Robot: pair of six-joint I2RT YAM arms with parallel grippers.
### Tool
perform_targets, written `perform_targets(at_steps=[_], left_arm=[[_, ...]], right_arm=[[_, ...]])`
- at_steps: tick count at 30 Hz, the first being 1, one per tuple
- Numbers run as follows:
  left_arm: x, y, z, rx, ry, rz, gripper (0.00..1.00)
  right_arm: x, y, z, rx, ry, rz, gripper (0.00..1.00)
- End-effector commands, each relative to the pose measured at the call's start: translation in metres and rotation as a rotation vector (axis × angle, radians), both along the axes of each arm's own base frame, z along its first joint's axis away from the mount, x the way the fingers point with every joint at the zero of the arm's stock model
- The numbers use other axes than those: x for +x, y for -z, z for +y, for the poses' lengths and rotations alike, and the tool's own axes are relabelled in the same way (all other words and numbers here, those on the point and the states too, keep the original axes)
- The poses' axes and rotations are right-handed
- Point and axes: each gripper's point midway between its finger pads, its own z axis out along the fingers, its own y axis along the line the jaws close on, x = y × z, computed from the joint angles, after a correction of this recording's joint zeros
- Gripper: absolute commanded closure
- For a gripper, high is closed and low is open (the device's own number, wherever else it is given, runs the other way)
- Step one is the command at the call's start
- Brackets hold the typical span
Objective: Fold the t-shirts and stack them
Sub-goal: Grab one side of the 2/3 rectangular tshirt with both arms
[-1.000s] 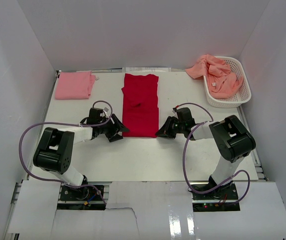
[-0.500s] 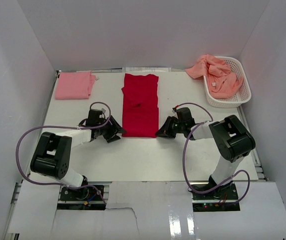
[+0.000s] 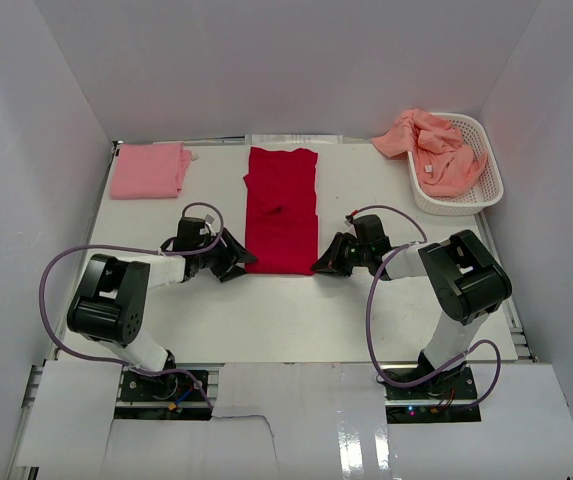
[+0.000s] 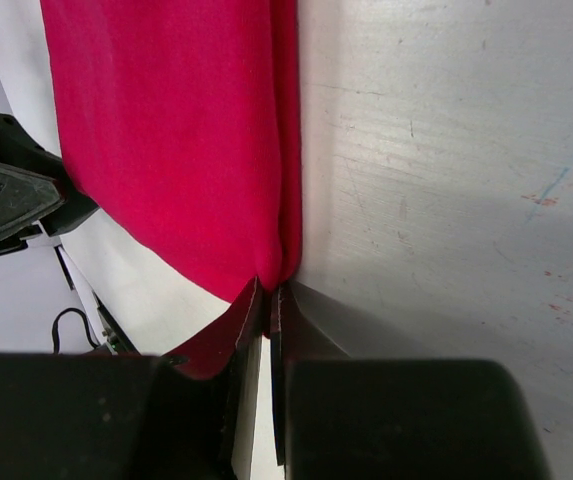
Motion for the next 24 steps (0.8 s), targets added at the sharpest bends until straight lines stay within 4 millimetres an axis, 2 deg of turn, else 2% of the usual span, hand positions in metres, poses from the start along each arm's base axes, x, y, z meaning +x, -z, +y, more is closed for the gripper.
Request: perform_targets(at_steps=[1, 4, 7, 8, 14, 18, 22, 24], left_arm=[[-0.041, 0.064, 0.030, 0.180, -0.030, 0.197, 0.35], [-0.043, 0.065, 0.032, 0.192, -0.031, 0.203, 0.36], [-0.046, 0.066, 0.036, 0.215, -0.035, 0.205, 0.44], [-0.047, 0.065, 0.037, 0.217, -0.034, 0.204, 0.52], [-0.052, 0.057, 0.041, 0.225, -0.040, 0.190, 0.53], [-0.049, 0.054, 0.043, 0.233, -0.045, 0.165, 0.54], [-0.038, 0.054, 0.037, 0.211, -0.020, 0.130, 0.62], [-0.031, 0.054, 0.037, 0.217, -0.020, 0.109, 0.62]], right_arm=[[0.012, -0.012, 0.006, 0.021, -0.011, -0.059, 0.92], [0.013, -0.013, 0.007, 0.023, -0.012, -0.060, 0.92], [0.013, -0.012, 0.007, 0.023, -0.013, -0.057, 0.92], [0.013, -0.012, 0.007, 0.022, -0.013, -0.056, 0.92], [0.013, -0.012, 0.007, 0.023, -0.014, -0.055, 0.92], [0.013, -0.013, 0.008, 0.025, -0.015, -0.058, 0.92], [0.012, -0.013, 0.007, 0.025, -0.019, -0.062, 0.92], [0.011, -0.014, 0.007, 0.026, -0.020, -0.063, 0.92]])
